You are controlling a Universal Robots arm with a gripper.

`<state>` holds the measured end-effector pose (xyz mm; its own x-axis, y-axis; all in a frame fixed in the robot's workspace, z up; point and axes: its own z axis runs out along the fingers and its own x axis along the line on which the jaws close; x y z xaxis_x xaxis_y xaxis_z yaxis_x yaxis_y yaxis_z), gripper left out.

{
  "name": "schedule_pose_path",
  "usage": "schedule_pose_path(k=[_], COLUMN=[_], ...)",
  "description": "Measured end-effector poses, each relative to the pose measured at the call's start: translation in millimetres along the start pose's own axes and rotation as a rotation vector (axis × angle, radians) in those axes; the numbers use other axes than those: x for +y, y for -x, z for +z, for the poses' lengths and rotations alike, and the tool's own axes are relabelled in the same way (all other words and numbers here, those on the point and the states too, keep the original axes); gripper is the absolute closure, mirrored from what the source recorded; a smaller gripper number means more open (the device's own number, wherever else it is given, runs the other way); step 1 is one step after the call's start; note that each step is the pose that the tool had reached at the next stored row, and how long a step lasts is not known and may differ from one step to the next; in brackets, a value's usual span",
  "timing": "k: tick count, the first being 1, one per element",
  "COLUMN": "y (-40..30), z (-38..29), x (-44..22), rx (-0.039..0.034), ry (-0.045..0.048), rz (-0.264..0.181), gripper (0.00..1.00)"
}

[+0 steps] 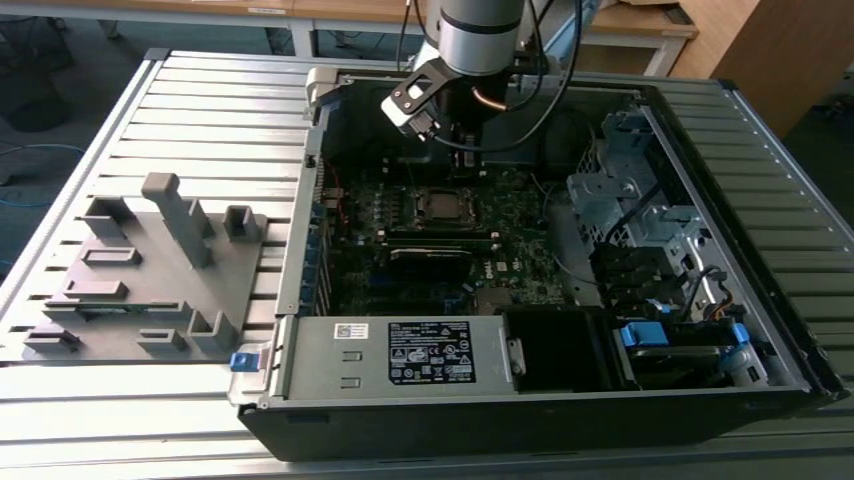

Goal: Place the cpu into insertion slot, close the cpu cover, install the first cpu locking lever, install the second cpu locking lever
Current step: 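Close the cpu cover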

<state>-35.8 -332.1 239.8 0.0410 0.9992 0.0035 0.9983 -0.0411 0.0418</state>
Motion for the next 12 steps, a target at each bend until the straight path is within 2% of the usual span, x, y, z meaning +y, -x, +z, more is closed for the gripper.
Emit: schedule_pose_path(k=[6, 12], y=[0.0, 0.0], z=[0.1, 0.3], x=[-0.1, -0.1], rx=[0.0007, 0.004], ry=[0.0, -0.0004], rz=[-0.015, -0.096], gripper=[0.9, 0.9])
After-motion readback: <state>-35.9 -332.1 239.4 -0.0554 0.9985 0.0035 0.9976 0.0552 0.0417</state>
